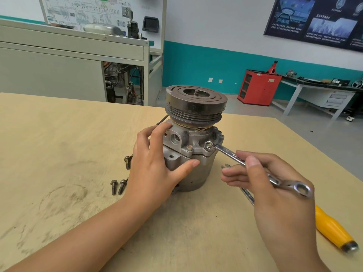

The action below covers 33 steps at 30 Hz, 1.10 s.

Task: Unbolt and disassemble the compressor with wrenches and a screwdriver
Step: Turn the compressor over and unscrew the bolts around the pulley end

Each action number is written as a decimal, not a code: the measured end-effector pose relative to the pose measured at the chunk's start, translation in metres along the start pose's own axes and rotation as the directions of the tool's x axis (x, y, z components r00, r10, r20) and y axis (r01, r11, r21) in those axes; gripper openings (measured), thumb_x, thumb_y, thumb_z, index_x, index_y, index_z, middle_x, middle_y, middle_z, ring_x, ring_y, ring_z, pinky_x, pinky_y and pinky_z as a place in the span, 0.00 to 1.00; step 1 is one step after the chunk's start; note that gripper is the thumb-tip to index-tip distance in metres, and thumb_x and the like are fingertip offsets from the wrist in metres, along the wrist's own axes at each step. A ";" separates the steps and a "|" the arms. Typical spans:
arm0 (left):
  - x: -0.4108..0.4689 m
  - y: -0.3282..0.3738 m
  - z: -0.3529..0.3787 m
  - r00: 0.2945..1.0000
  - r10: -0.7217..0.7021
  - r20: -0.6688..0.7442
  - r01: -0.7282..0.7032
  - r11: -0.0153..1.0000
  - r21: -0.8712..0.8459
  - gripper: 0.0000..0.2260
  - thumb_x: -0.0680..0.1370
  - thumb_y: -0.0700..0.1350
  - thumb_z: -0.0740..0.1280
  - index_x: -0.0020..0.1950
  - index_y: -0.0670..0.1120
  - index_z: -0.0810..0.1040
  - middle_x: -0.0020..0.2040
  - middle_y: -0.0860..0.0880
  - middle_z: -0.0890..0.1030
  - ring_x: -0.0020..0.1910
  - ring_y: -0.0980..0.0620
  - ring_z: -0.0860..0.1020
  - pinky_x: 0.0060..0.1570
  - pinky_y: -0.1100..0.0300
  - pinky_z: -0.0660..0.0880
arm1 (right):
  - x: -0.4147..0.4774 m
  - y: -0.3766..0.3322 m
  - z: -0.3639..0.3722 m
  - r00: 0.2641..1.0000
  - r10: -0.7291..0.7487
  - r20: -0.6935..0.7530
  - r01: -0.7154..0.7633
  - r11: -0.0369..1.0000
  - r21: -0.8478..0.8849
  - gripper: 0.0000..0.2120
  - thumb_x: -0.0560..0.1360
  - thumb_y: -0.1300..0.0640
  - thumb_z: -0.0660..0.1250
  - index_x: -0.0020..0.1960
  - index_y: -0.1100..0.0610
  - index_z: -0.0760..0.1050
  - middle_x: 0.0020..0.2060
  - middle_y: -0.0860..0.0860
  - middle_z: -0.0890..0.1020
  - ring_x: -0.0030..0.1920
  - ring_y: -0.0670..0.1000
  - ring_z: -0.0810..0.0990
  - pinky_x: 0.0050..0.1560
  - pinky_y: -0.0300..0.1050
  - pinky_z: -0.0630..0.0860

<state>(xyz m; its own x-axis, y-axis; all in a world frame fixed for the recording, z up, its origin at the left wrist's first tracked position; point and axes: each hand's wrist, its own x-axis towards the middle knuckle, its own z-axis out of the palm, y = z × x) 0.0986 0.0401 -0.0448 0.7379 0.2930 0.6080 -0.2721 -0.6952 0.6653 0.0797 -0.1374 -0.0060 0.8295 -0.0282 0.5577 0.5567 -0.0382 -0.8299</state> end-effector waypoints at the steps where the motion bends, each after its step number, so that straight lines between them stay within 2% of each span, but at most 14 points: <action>1: 0.000 0.000 0.000 1.000 -0.001 0.003 0.001 1.000 -0.002 0.35 0.63 0.70 0.63 0.67 0.63 0.57 0.65 0.52 0.63 0.65 0.50 0.67 0.60 0.57 0.66 | 0.003 0.000 -0.001 0.999 0.039 -0.007 -0.038 0.999 0.030 0.10 0.79 0.58 0.61 0.44 0.54 0.80 0.32 0.52 0.84 0.33 0.52 0.85 0.35 0.39 0.80; 3: -0.001 -0.001 -0.001 1.000 -0.004 0.012 0.004 1.000 -0.006 0.35 0.63 0.70 0.63 0.67 0.64 0.56 0.65 0.53 0.62 0.65 0.51 0.66 0.60 0.55 0.67 | 0.008 -0.001 -0.004 0.995 0.103 0.000 -0.102 0.992 0.077 0.12 0.79 0.63 0.60 0.43 0.56 0.80 0.31 0.56 0.84 0.32 0.55 0.84 0.33 0.39 0.79; 6: -0.001 -0.002 -0.002 1.000 -0.002 0.026 0.002 1.000 -0.002 0.35 0.64 0.70 0.63 0.68 0.65 0.56 0.65 0.54 0.62 0.66 0.51 0.65 0.62 0.53 0.68 | 0.013 -0.002 -0.006 0.983 0.182 0.029 -0.184 0.972 0.143 0.13 0.79 0.65 0.59 0.42 0.57 0.80 0.30 0.58 0.83 0.31 0.56 0.84 0.32 0.40 0.79; 9: -0.001 -0.002 -0.003 1.000 -0.006 0.029 0.007 1.000 -0.023 0.35 0.63 0.71 0.62 0.67 0.66 0.56 0.64 0.58 0.61 0.66 0.52 0.65 0.62 0.56 0.66 | 0.025 0.003 -0.012 0.948 0.317 0.031 -0.313 0.909 0.275 0.10 0.79 0.65 0.59 0.43 0.62 0.77 0.28 0.57 0.82 0.28 0.51 0.81 0.29 0.38 0.77; 11: -0.001 -0.002 -0.002 1.000 0.002 0.020 -0.001 1.000 -0.031 0.35 0.63 0.71 0.62 0.67 0.67 0.56 0.62 0.60 0.60 0.65 0.52 0.65 0.61 0.58 0.65 | 0.036 0.011 -0.014 0.919 0.392 0.039 -0.379 0.853 0.358 0.06 0.78 0.65 0.61 0.44 0.61 0.75 0.26 0.53 0.79 0.27 0.47 0.78 0.28 0.37 0.75; 13: -0.001 -0.003 -0.002 1.000 0.009 0.012 -0.009 1.000 -0.028 0.35 0.63 0.71 0.63 0.67 0.67 0.56 0.61 0.61 0.59 0.65 0.53 0.65 0.60 0.59 0.64 | 0.046 0.020 -0.012 0.911 0.405 0.082 -0.402 0.823 0.401 0.04 0.76 0.64 0.64 0.43 0.58 0.75 0.26 0.50 0.77 0.27 0.45 0.74 0.28 0.35 0.73; 16: -0.001 -0.003 -0.002 1.000 0.013 0.014 -0.013 1.000 -0.027 0.35 0.63 0.70 0.63 0.67 0.67 0.56 0.61 0.61 0.59 0.65 0.53 0.65 0.60 0.60 0.63 | 0.059 0.027 -0.001 0.904 0.362 0.227 -0.425 0.818 0.388 0.01 0.67 0.59 0.68 0.38 0.56 0.77 0.26 0.50 0.76 0.27 0.45 0.73 0.28 0.34 0.71; 20: -0.001 -0.004 -0.004 0.999 0.030 0.023 -0.029 0.999 -0.025 0.34 0.63 0.69 0.64 0.67 0.66 0.57 0.63 0.59 0.61 0.65 0.55 0.65 0.60 0.63 0.63 | 0.078 0.034 0.006 0.826 0.363 0.432 -0.524 0.777 0.348 0.05 0.65 0.57 0.69 0.36 0.59 0.77 0.26 0.53 0.79 0.25 0.46 0.75 0.25 0.34 0.70; 23: -0.001 -0.006 -0.004 0.998 0.045 0.035 -0.044 0.999 -0.013 0.33 0.64 0.69 0.64 0.67 0.68 0.56 0.63 0.61 0.60 0.65 0.60 0.63 0.58 0.73 0.57 | 0.081 0.040 0.008 0.799 0.348 0.491 -0.569 0.702 0.428 0.11 0.59 0.51 0.76 0.33 0.57 0.80 0.27 0.54 0.80 0.25 0.47 0.77 0.26 0.35 0.73; 25: -0.001 -0.007 -0.004 0.998 0.049 0.031 -0.049 0.999 -0.008 0.33 0.65 0.69 0.64 0.67 0.68 0.55 0.63 0.61 0.60 0.65 0.60 0.62 0.57 0.74 0.56 | 0.075 0.041 0.010 0.848 0.291 0.443 -0.508 0.686 0.522 0.13 0.57 0.51 0.78 0.33 0.57 0.79 0.28 0.55 0.81 0.26 0.48 0.79 0.27 0.36 0.76; 27: -0.001 -0.007 -0.002 0.998 0.051 0.024 -0.051 0.999 -0.006 0.35 0.67 0.69 0.68 0.68 0.66 0.56 0.63 0.60 0.60 0.66 0.57 0.63 0.59 0.71 0.58 | 0.067 0.038 0.011 0.929 0.193 0.316 -0.341 0.777 0.528 0.12 0.61 0.52 0.74 0.35 0.60 0.76 0.29 0.55 0.82 0.27 0.50 0.81 0.29 0.38 0.77; 30: -0.001 -0.006 -0.001 0.998 0.055 0.012 -0.054 0.998 -0.007 0.35 0.65 0.66 0.67 0.68 0.65 0.56 0.62 0.59 0.61 0.66 0.54 0.64 0.63 0.62 0.62 | 0.055 0.026 0.015 0.990 -0.060 0.126 0.017 0.948 0.319 0.10 0.69 0.56 0.70 0.40 0.62 0.74 0.32 0.54 0.83 0.31 0.51 0.83 0.34 0.39 0.79; 33: -0.002 -0.005 -0.002 0.998 0.057 0.014 -0.057 0.998 -0.019 0.35 0.65 0.65 0.68 0.68 0.67 0.55 0.62 0.58 0.62 0.66 0.54 0.65 0.64 0.58 0.64 | 0.041 0.026 0.018 0.947 -0.314 0.074 0.310 0.949 0.060 0.08 0.73 0.57 0.71 0.40 0.61 0.76 0.31 0.51 0.83 0.33 0.47 0.83 0.35 0.39 0.79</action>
<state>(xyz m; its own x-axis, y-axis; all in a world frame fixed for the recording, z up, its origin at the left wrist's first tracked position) 0.0976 0.0446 -0.0485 0.7300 0.2434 0.6386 -0.3251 -0.6982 0.6378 0.1293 -0.1219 -0.0053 0.6140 0.0587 0.7871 0.7878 0.0154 -0.6157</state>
